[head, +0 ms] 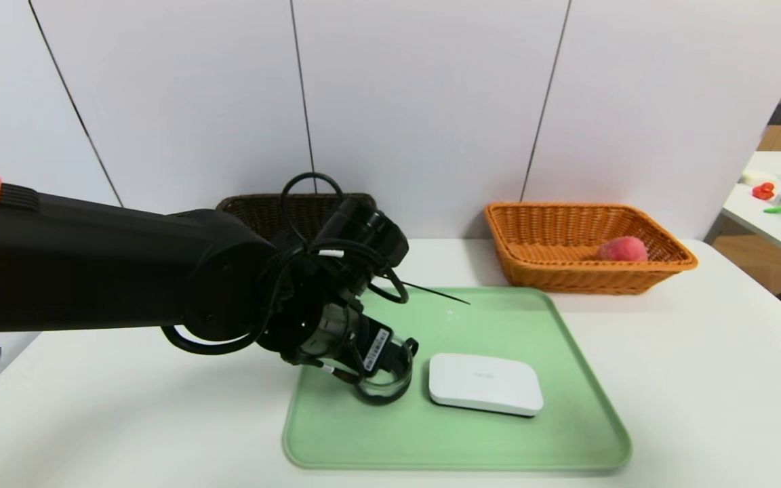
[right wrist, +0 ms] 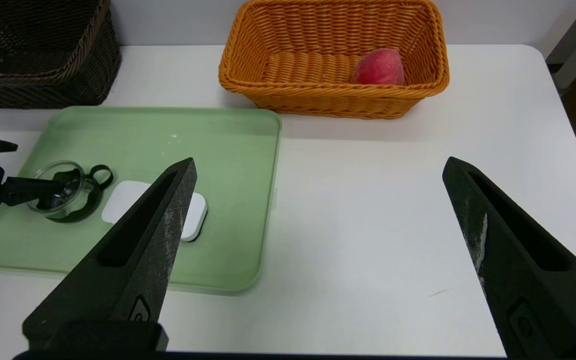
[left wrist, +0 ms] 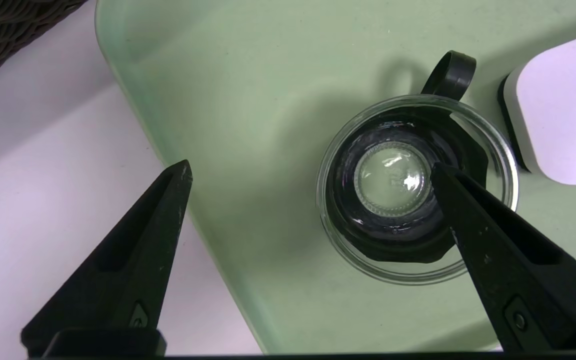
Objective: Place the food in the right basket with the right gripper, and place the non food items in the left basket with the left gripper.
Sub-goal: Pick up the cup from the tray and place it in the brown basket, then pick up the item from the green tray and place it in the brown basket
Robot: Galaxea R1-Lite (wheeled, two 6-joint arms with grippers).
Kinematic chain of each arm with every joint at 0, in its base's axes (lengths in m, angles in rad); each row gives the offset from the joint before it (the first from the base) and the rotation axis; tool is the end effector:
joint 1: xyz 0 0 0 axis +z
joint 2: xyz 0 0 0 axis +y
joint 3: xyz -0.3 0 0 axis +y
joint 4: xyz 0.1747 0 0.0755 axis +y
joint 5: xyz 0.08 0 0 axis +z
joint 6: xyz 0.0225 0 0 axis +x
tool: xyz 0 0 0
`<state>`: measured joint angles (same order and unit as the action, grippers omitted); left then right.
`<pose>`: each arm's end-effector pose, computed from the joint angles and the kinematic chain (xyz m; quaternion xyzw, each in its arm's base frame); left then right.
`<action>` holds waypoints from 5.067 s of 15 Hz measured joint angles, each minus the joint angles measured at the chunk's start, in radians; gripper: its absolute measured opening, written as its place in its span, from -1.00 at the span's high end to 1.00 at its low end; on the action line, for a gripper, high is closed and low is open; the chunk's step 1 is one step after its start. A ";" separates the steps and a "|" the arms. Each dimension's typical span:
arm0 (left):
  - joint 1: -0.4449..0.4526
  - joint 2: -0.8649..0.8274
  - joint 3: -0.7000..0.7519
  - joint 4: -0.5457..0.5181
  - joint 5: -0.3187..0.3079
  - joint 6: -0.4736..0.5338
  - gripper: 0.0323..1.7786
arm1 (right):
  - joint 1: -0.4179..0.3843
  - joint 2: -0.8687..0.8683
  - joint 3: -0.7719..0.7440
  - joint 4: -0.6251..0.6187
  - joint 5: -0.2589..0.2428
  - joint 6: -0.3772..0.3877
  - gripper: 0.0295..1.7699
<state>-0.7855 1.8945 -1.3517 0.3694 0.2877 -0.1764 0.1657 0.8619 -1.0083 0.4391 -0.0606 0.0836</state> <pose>0.2493 -0.2403 0.1785 0.1476 0.3966 -0.1870 0.8866 0.0640 0.0093 0.2983 0.0248 0.1469 0.0459 0.9878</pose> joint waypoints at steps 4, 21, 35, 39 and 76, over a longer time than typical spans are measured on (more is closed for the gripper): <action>0.000 0.025 -0.003 -0.003 0.000 0.000 -0.90 | 0.001 0.001 0.002 0.001 0.000 0.002 -0.91; 0.001 0.052 0.008 -0.007 0.009 -0.027 0.93 | 0.001 -0.003 0.014 0.000 0.000 0.005 -0.91; -0.082 -0.151 -0.019 -0.011 0.003 -0.050 0.93 | 0.001 -0.027 0.096 0.000 -0.001 0.005 -0.91; 0.000 -0.192 -0.143 -0.007 0.005 -0.087 0.93 | 0.001 -0.035 0.104 0.000 -0.005 0.005 -0.91; -0.036 -0.107 -0.444 0.250 -0.058 -0.021 -0.74 | -0.004 -0.051 0.122 -0.001 0.000 0.010 -0.91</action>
<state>-0.8215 1.7877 -1.7953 0.6189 0.2294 -0.1977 0.1621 0.8111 -0.8860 0.4381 -0.0611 0.0932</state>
